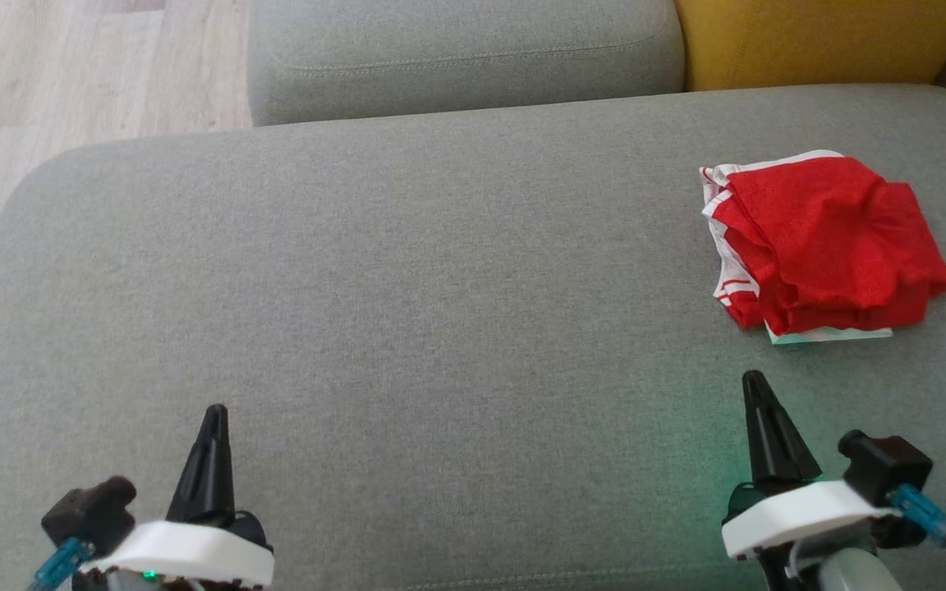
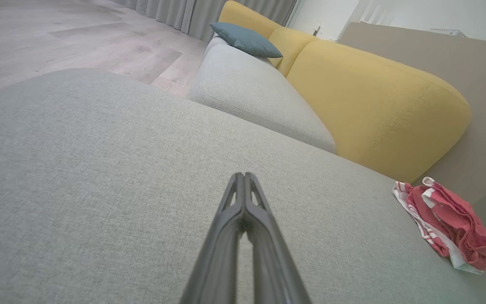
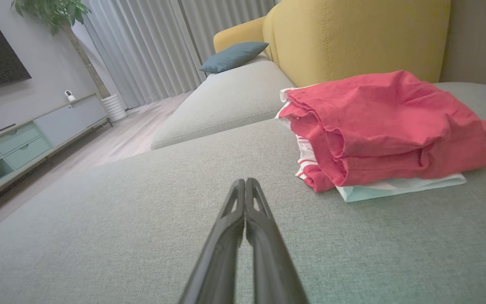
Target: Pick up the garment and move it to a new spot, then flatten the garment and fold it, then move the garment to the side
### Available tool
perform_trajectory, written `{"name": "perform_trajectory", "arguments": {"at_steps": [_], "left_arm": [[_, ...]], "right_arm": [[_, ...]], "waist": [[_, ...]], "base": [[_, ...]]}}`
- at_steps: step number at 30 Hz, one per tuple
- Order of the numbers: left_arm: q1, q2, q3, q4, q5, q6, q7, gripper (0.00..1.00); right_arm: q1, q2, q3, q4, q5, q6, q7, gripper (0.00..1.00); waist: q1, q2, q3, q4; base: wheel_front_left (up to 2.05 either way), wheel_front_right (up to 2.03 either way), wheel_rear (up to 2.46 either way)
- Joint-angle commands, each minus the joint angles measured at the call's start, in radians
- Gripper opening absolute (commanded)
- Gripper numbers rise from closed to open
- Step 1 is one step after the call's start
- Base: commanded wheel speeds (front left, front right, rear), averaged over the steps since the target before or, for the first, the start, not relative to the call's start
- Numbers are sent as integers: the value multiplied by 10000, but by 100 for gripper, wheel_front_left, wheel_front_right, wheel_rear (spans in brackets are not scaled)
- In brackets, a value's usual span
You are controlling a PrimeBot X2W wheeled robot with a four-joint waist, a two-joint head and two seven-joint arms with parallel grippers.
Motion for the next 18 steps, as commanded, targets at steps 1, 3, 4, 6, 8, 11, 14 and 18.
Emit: {"name": "perform_trajectory", "arguments": {"at_steps": [1,3,4,6,8,11,14,18], "left_arm": [[-492,35,122,-276,-291,-21,67,0],[-518,37,150,-264,-491,-25,126,0],[-531,37,163,-258,-590,-27,156,0],[-556,38,190,-246,-789,-31,215,0],[-582,39,217,-235,-988,-35,273,0],[-621,41,258,-217,-1284,-41,361,0],[-660,43,298,-199,-1583,-47,449,0],[-699,44,339,-182,-1881,-53,538,0]], "right_arm": [[-427,-72,-50,-358,375,0,50,0],[-438,-84,-68,-368,616,-1,95,0],[-443,-89,-78,-373,736,-1,118,0],[-453,-100,-97,-385,976,-1,164,0],[-462,-110,-117,-397,1215,-1,211,0],[-476,-124,-147,-415,1569,-1,281,0],[-489,-138,-180,-434,1926,-1,353,0],[-502,-150,-213,-453,2282,-1,426,0]], "waist": [[0,0,0,5],[0,0,0,9],[0,0,0,11],[0,0,-1,15],[0,0,-1,19],[0,0,-1,24],[0,0,-2,30],[0,0,-2,36]], "base": [[0,0,0],[0,0,0],[0,0,0],[0,0,0],[0,0,0],[0,0,0],[0,0,0],[0,0,0]]}}
